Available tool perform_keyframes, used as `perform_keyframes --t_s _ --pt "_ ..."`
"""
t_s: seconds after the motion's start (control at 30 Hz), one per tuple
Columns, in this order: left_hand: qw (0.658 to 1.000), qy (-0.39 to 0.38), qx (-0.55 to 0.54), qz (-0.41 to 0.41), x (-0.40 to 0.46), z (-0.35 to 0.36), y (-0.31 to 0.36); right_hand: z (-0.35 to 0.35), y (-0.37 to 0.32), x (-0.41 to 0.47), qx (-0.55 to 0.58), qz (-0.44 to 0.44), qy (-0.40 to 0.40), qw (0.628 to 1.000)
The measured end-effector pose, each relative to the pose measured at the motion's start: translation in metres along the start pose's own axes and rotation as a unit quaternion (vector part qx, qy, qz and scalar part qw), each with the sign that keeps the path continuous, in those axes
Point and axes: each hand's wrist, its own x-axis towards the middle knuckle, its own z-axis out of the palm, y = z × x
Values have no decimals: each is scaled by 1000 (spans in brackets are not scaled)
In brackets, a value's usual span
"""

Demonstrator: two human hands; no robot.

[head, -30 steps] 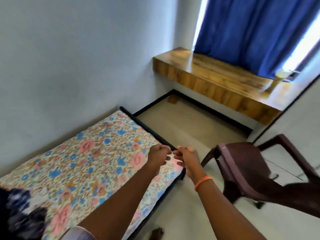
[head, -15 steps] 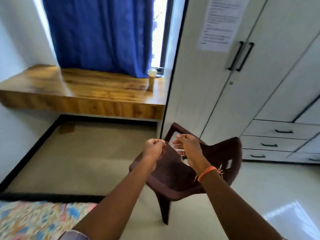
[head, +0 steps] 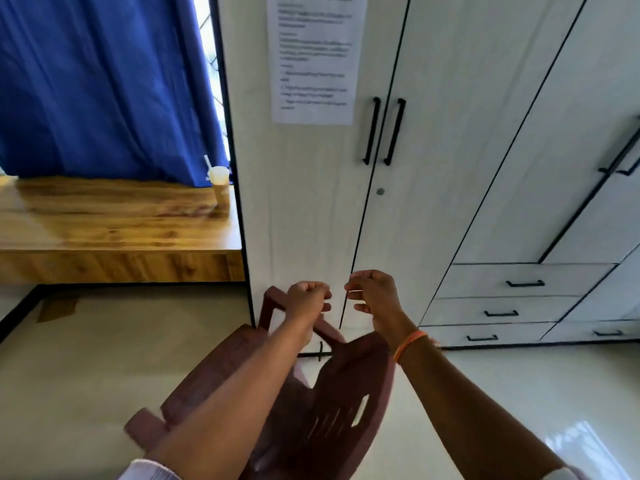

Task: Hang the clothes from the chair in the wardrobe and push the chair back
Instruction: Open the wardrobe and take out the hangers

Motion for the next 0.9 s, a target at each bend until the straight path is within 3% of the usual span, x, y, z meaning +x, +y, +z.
perform_keyframes --t_s 0.2,0.6,0.8,0.9 --pt "997 43 25 65 56 94 57 -60 -73 109 -16 -81 25 996" --pt "978 107 76 163 187 163 137 -73 -154 260 -19 -173 111 978" --pt "966 107 87 219 211 196 184 -63 -181 295 -22 -220 94 971" --pt "961 94 96 243 221 216 205 -63 -194 307 -45 -244 17 968"
